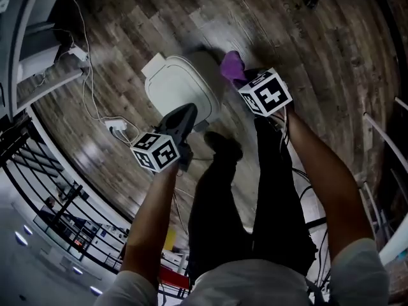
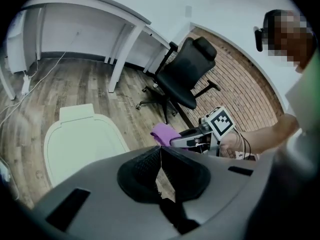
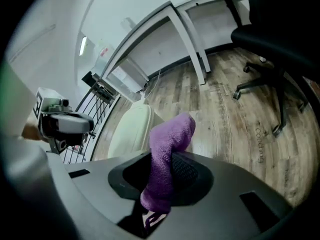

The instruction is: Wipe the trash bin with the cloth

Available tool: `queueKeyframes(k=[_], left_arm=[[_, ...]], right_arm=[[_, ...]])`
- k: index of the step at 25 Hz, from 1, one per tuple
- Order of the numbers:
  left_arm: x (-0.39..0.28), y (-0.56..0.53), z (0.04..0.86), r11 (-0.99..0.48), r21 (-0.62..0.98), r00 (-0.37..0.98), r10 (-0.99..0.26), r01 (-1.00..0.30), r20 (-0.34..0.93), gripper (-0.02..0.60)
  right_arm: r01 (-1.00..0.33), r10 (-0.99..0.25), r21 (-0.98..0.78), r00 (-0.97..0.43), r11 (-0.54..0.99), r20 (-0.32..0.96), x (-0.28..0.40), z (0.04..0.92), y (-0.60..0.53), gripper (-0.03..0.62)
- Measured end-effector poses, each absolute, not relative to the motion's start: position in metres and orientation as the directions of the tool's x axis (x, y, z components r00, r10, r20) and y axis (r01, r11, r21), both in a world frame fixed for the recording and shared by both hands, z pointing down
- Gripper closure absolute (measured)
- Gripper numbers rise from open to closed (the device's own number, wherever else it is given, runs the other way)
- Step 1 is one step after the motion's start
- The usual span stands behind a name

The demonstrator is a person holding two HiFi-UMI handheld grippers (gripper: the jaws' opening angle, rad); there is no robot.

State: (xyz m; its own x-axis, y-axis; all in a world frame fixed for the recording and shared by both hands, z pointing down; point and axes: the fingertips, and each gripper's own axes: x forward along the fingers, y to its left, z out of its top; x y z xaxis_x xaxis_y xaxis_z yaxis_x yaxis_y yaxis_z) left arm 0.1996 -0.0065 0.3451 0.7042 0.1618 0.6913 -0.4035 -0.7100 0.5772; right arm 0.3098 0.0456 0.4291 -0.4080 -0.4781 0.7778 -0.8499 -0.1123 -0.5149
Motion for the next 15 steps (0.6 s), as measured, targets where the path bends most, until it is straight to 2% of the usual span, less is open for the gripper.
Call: queueKeyframes(k=[9, 15], left_arm=[[0.212, -0.054, 0.355, -0.77, 0.565, 0.673, 0.252, -0.295, 0.695, 0.578], [0.228, -0.084, 0.375, -0.77, 0.62, 0.652, 0.394, -0.15, 0.648, 0.578]], right_arm=[[-0.615, -0.551, -0.67, -0.416, -0.415, 0.723, 0.316, 0.468, -0.006, 0.497], [-0.414, -0.637, -0.727, -0.357, -0.548, 0.683, 0.316, 0.494, -0.057, 0.497]])
